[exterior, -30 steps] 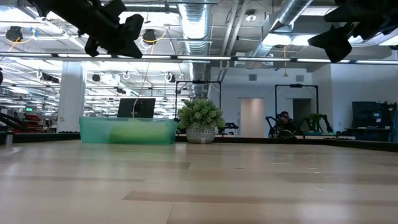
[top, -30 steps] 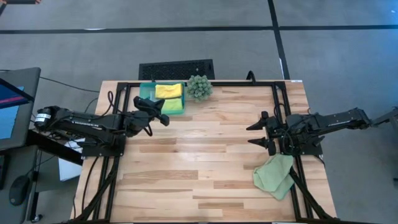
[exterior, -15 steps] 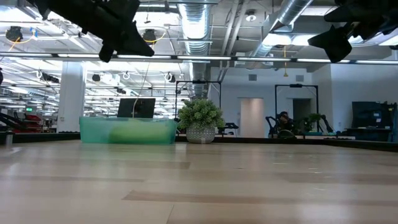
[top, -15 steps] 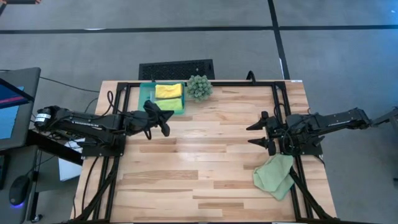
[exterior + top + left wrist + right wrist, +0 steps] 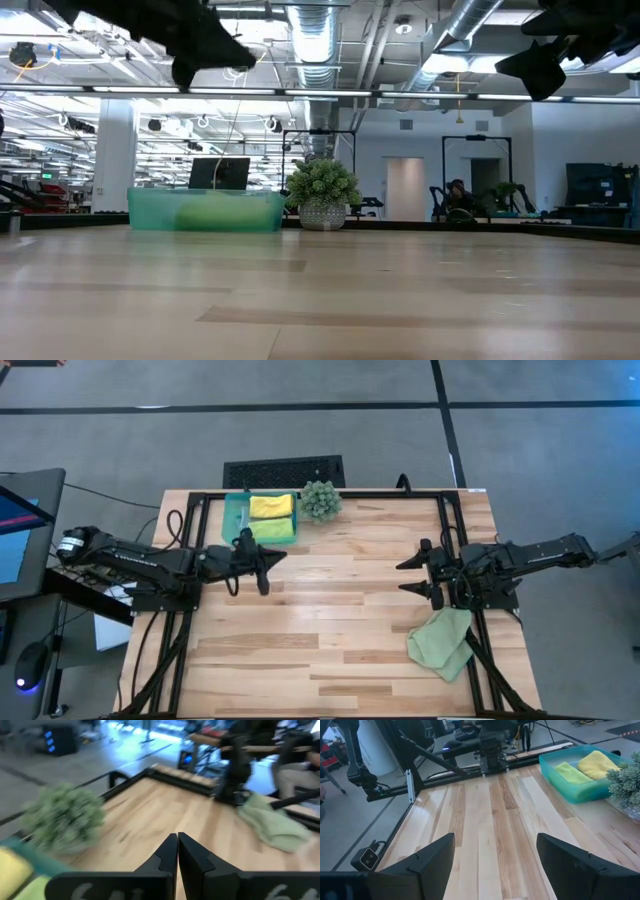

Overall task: Fold microfiber towels
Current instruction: Fold the green microfiber cloth

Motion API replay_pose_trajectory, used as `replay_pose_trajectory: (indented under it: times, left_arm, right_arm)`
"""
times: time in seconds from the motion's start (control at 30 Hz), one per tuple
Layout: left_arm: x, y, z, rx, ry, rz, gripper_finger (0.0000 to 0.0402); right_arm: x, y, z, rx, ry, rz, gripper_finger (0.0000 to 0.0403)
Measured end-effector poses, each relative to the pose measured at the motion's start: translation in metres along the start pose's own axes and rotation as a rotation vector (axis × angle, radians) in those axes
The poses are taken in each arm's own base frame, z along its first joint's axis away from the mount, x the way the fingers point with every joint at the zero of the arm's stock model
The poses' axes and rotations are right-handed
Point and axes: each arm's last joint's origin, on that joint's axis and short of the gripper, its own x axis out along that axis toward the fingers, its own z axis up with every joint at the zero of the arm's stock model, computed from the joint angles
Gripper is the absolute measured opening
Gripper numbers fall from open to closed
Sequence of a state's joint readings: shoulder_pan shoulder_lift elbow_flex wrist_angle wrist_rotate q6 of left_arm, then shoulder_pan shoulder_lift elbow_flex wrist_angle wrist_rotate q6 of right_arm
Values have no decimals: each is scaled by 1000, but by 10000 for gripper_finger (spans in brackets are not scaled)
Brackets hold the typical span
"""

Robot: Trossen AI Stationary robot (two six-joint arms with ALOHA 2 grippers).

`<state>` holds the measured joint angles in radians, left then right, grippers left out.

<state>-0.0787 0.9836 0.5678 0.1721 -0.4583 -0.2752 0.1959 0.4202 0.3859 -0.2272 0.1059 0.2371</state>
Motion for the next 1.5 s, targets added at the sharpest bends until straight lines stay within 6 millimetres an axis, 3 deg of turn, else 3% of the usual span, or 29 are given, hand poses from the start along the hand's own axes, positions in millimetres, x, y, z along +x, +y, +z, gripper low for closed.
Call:
replay_pose_trajectory:
  times: [0.33,0.67,0.97,1.27,1.5]
  left_arm:
    - [-23,-41,8,92,-157,-214,4]
    - [-35,-54,2,114,-156,-204,4]
    - [-30,-55,-8,137,-86,-187,4]
    - [-6,-65,-31,263,-38,-120,4]
    - [-2,-68,-24,395,-141,-113,4]
  right_arm:
    - [0,0,0,0,0,0,305]
    - [0,0,0,0,0,0,305]
    - [0,0,0,0,0,0,305]
    - [0,-3,-3,-32,23,-50,305]
    - [0,-11,0,-18,-2,-146,305]
